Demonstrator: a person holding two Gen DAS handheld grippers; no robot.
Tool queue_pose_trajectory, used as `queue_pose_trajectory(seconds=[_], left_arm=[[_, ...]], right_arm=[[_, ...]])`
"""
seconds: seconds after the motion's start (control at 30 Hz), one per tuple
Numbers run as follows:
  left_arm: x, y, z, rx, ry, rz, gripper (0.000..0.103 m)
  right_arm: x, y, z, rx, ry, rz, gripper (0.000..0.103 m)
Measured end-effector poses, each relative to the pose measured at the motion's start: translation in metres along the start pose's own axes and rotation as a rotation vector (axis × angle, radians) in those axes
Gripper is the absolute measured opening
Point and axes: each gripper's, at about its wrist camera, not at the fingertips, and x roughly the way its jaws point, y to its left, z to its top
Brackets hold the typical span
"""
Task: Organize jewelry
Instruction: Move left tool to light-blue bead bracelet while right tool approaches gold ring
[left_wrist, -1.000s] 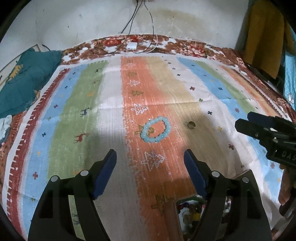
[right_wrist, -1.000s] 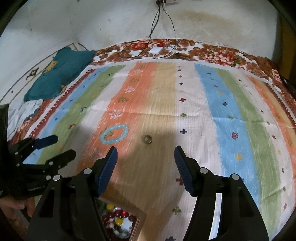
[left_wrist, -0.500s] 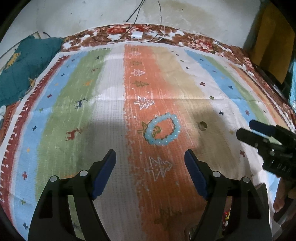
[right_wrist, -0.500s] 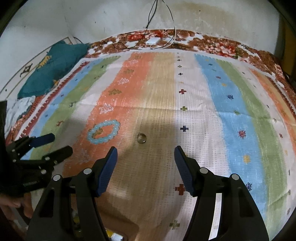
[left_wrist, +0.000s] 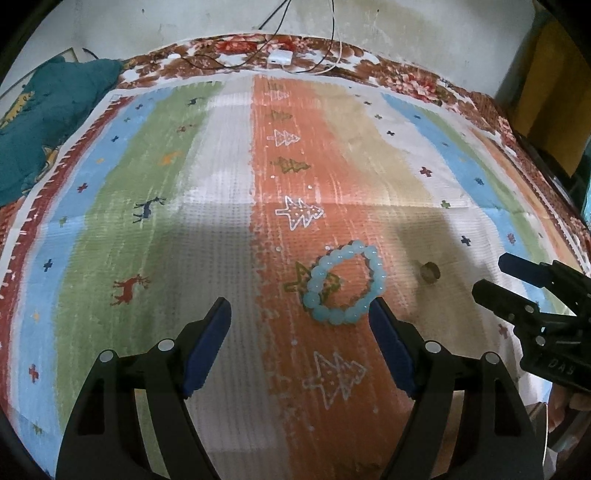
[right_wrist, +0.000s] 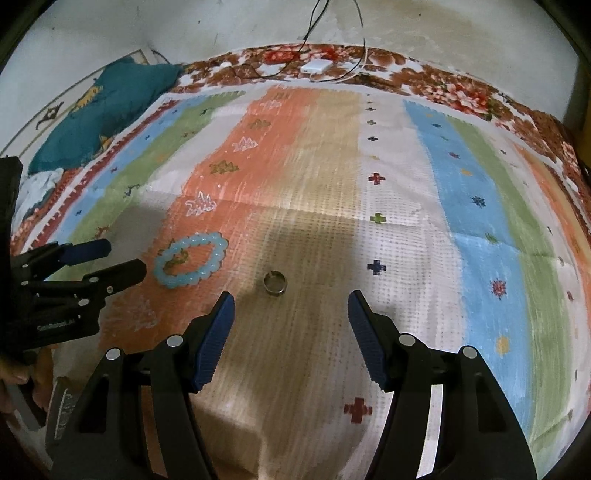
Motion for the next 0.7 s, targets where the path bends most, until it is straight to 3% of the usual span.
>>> queue_pose_trajectory(seconds=[0.7], left_arm=[[0.037,0.005,0.014,0.031,0.043,0.001,0.076]], right_arm=[[0.051,0.005,0.02,-0.076,0.096,-0.019,0.064]])
